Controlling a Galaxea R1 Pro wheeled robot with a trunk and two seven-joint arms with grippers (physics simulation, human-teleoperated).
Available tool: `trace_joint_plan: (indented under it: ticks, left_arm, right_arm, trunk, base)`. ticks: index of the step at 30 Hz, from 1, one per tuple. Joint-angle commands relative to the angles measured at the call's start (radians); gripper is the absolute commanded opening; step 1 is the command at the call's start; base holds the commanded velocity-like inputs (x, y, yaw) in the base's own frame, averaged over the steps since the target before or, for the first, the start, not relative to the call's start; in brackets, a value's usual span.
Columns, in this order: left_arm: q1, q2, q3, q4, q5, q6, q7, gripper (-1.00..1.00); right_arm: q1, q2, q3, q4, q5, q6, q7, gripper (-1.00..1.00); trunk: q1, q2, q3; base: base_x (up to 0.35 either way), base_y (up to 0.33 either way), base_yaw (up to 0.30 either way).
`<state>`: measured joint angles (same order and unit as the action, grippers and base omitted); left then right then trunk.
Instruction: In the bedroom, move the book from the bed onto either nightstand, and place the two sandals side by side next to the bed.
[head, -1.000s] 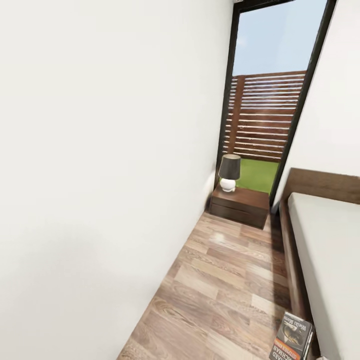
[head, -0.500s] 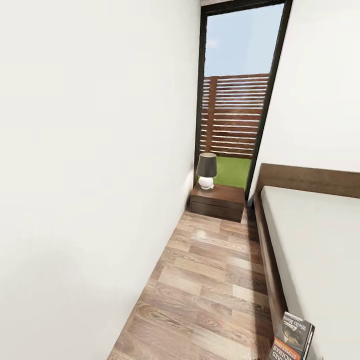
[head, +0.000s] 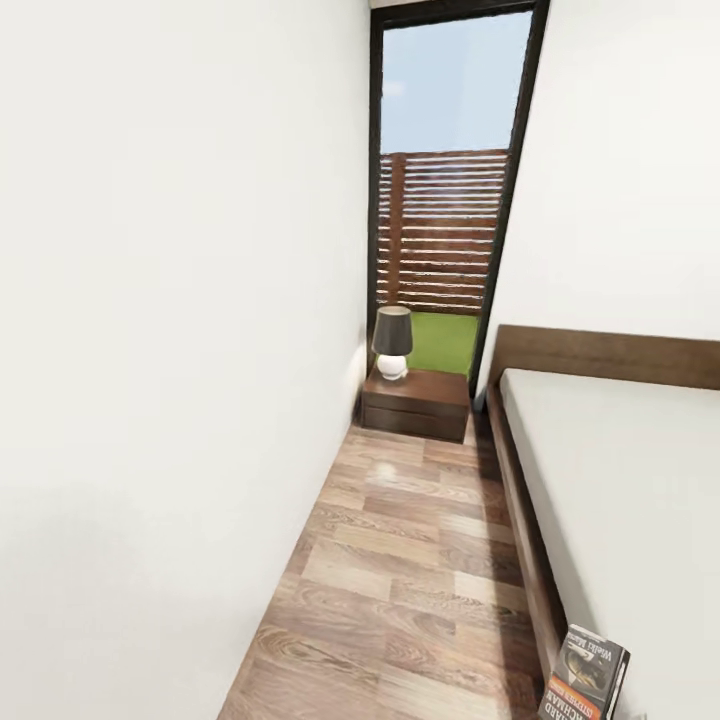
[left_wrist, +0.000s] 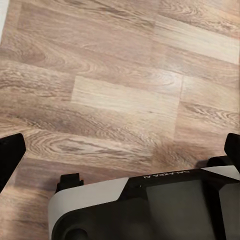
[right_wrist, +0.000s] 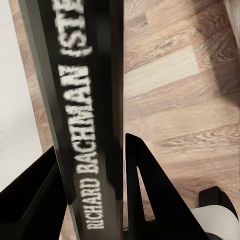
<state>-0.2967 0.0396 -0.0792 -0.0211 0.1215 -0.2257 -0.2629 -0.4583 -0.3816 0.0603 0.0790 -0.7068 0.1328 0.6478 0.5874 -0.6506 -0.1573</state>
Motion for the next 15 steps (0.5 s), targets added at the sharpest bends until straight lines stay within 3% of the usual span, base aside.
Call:
trace_joint_plan:
  ticks: [1,6,15]
  left_arm:
    - [-0.001,0.000,-0.008,0.001,0.010,-0.003,-0.004,1.00]
    - [-0.001,0.000,-0.008,0.001,0.010,-0.003,-0.004,1.00]
    - [-0.001,0.000,-0.008,0.001,0.010,-0.003,-0.004,1.00]
  right_arm:
    - [-0.002,0.000,0.006,0.003,-0.011,0.005,0.006,-1.00]
    - [-0.002,0.000,0.006,0.003,-0.011,0.005,0.006,-1.00]
    - [-0.002,0.000,0.006,0.003,-0.011,0.005,0.006,-1.00]
  trunk:
    - [0.001,-0.001,-0.002]
    - [0.001,-0.001,-0.002]
    - [0.001,-0.001,-0.002]
  base:
    - [0.095,0.071,-0.008]
    - [0.038,0.028,-0.060]
    - [0.003,0.002,-0.266]
